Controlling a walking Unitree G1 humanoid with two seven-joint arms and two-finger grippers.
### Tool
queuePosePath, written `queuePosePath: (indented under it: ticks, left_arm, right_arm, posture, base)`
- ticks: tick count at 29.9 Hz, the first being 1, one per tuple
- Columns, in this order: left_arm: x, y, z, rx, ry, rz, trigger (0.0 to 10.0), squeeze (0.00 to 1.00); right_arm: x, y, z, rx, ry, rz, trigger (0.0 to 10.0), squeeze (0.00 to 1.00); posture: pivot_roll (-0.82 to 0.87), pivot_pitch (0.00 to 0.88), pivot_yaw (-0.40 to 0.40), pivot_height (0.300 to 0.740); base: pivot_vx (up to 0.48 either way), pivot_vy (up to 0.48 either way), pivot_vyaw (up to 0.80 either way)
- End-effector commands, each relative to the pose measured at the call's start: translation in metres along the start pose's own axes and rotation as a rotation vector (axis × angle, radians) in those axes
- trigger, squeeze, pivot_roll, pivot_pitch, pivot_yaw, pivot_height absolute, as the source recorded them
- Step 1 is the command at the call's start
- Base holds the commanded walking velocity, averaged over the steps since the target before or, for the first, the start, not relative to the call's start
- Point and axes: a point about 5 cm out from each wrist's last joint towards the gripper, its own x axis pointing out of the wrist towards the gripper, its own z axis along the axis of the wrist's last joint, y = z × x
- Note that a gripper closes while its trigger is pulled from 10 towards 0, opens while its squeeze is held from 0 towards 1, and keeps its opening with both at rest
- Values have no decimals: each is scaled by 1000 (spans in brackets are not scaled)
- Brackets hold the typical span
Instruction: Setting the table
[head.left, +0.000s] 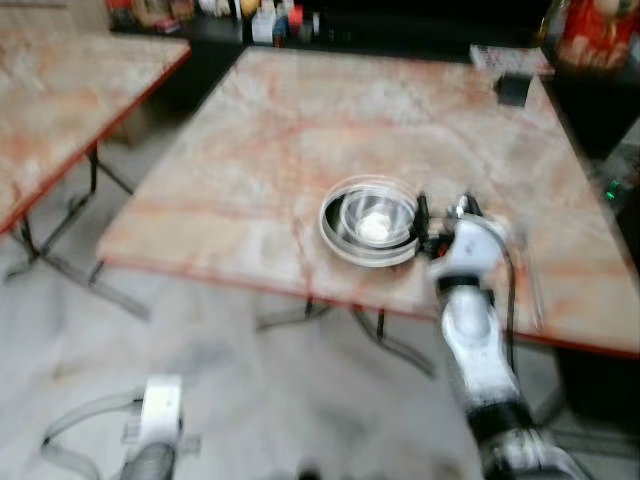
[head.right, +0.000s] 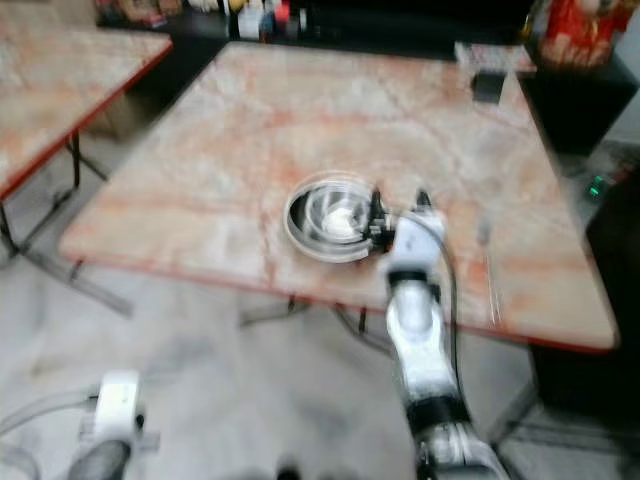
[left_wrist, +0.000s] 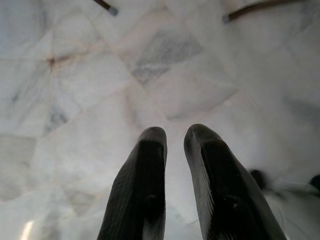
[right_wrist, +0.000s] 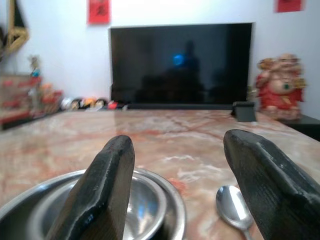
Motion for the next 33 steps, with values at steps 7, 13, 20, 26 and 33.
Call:
queuePosePath:
  ticks: [7, 13, 20, 26, 33]
  left_arm:
    - [-1, 3, -3, -1, 14, 4, 10000, 0]
    - [-1, 2, -4, -1, 17, 2, 10000, 0]
    - [-1, 1, -4, -3, 18, -1, 10000, 0]
    - [-1, 1, -4, -2, 19, 0, 10000, 0]
    - [-1, 0, -4, 3, 19, -7, 10000, 0]
  right_arm:
    - [-2, 2, -5, -6, 20, 11, 10000, 0]
    - [-12, 0, -25, -10, 119, 38, 10000, 0]
    - [-43, -11, -69, -6, 359, 22, 10000, 0]
    - [-69, -21, -94, -27, 497, 8, 10000, 0]
    - [-104, -28, -122, 29, 739, -15, 10000, 0]
  posture:
    - [2, 137, 4, 740]
    - [0, 138, 3, 740]
    - [4, 138, -2, 740]
    - [1, 137, 0, 740]
    - [1, 138, 2, 740]
  base:
    - [0, 480, 0]
    - [0, 480, 0]
    - [0, 480, 0]
    - [0, 480, 0]
    - [0, 480, 0]
